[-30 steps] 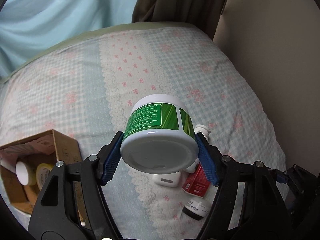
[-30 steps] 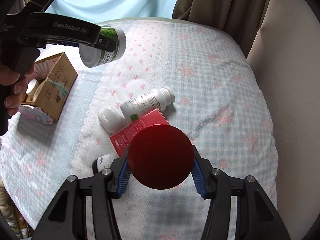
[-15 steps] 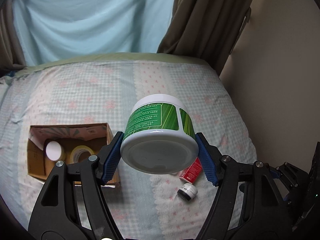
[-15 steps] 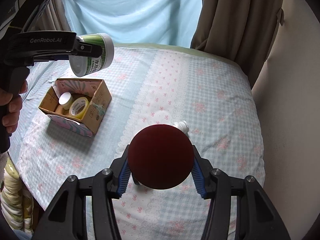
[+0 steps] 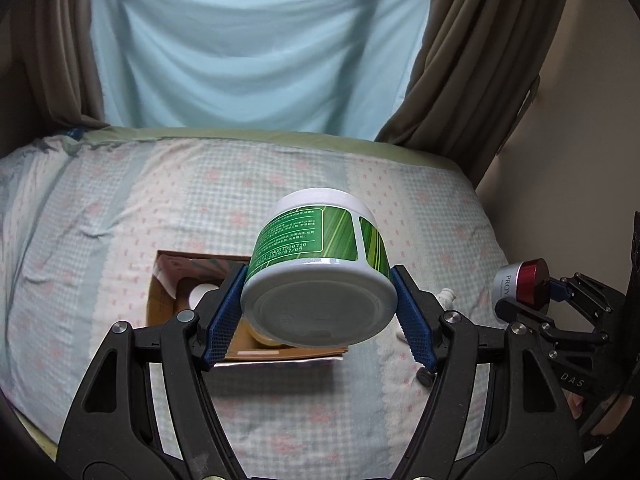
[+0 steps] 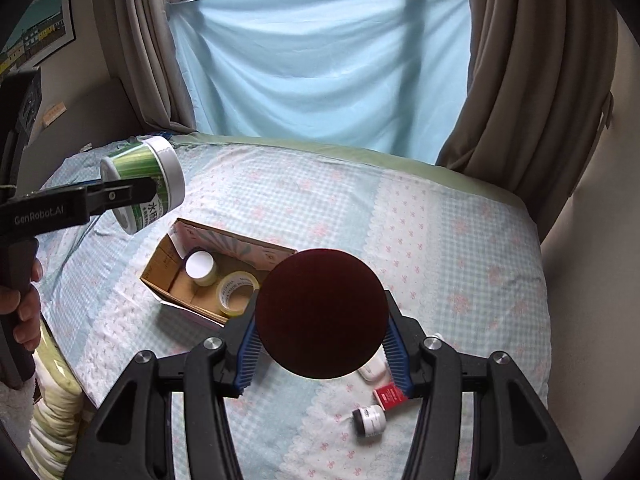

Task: Organize rigid objects
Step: 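Carry the green-labelled jar with left gripper while right gripper carries the red jar to the box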

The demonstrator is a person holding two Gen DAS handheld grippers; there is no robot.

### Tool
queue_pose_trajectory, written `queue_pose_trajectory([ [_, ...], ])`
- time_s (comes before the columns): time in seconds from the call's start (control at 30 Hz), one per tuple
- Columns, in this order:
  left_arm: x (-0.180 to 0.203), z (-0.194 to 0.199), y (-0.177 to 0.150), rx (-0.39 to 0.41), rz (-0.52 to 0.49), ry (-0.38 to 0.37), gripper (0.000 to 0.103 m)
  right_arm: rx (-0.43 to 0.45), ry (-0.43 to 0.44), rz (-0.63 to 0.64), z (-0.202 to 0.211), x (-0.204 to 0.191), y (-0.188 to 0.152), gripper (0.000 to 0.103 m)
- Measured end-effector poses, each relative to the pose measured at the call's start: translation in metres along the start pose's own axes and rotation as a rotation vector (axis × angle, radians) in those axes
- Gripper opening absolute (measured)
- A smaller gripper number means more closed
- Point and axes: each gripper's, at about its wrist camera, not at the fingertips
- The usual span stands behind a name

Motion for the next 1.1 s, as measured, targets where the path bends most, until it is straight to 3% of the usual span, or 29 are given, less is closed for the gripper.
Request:
queue_pose_trajectory([
  [0.27,-0.104,-0.013,-0.006,-0.067,-0.026,0.010,0.068,-0.056,0.025,-0.073,-0.054,-0.074,0.026,0.050],
  [0.53,-0.173,-0.068,-0.031,-0.160,-0.058,-0.004,0.068,-0.136,0.026,-0.187,-0.130,-0.118,0.021,0.050],
  [0.77,-0.198,-0.130,-0.060,-0.227,-0.051,-0.029,0.068,-0.222,0.039,-0.228,-0.203,-0.135,0.003,0.050],
  [1.1,-0.200,-0.201,-0.097,-0.343,-0.098,-0.046,0.068,-0.323,0.023,-0.225,-0.282,-0.135,-0.029,0.050],
])
Point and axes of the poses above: each gripper's, at about its wrist camera, not at the fingertips, and z roughly against the way its jaws point, x to its right, y to its top, and after that the axes turned 1 degree about x, right-handed
